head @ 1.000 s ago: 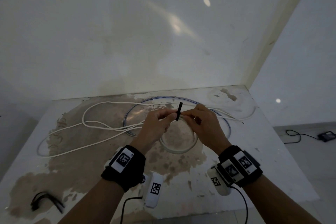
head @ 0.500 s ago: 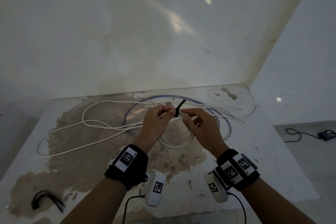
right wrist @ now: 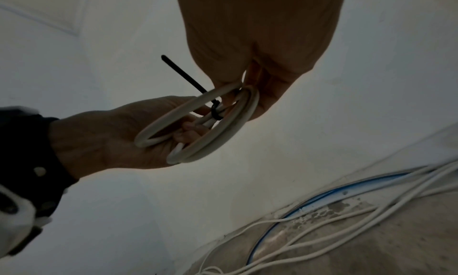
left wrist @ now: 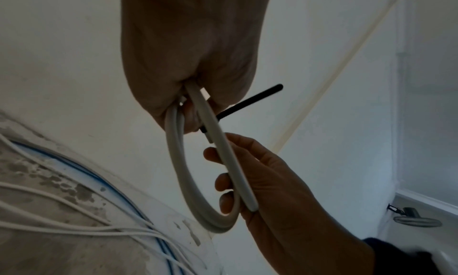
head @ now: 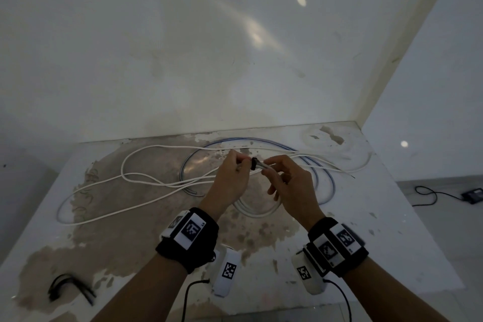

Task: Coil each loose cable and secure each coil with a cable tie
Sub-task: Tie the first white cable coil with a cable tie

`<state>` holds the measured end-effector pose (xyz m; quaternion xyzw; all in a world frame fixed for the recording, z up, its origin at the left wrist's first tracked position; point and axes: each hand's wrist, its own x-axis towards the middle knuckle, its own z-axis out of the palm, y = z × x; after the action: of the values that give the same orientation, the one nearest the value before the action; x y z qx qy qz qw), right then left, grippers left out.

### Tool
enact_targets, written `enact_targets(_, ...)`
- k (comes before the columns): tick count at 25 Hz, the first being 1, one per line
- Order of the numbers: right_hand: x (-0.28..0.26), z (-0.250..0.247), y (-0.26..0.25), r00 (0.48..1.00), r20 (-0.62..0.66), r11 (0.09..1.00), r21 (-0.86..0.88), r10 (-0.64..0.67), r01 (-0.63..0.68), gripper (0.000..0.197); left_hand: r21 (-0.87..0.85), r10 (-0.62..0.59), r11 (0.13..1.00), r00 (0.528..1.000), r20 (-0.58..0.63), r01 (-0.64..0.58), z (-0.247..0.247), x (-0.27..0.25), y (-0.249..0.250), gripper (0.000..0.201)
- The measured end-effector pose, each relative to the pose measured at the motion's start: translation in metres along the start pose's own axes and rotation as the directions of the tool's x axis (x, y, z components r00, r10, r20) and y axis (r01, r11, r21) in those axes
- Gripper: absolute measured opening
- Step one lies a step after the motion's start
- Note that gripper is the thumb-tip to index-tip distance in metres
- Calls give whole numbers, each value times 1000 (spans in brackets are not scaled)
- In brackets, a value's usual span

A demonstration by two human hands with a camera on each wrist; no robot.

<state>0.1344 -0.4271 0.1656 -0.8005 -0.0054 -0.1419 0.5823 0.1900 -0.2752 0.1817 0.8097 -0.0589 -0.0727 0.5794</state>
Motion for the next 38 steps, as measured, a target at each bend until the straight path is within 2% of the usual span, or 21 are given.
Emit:
enact_targets(8,1,-1,-4,1000,-6,1000,26,7,-7,10,-78,5,997,999,49,-1,-7,1,7,10)
enact_targets(14,5,-5,-2,995,98,999,38,29,-33,13,-46,-18,999,999,45,20,-9,-3,5,10)
enact_targets(16,4,-5,-2,994,107,1000,-20,16,-14,20,-30,-60,998,998,32,61,-6,-3,4,12)
enact_targets(18,3,-4,-3,995,97,998,-65,-4,10,19,-35,-117,992,992,48,118,-5,-2,6,15)
enact_targets(22,5,-7,-3,992,126,999,-43,16,-11,13,-164,-290,936,946,143,311,-3,-3,11,29)
enact_targets(25,7,-9,-5,984,170,999,-34,47,-42,16,-240,-339,895,923,185,377,-3,-2,13,35)
enact_targets(31,7,-13,-13,971,218,993,36,98,-109,16,-222,-289,924,949,127,311,-3,-11,18,13)
enact_targets(34,6,-14,-14,971,215,990,65,106,-123,16,-140,-221,961,966,132,239,-5,-13,19,10)
enact_targets(38,6,-15,-12,978,199,998,-1,69,-70,16,-72,-186,978,976,110,195,-5,-14,17,13)
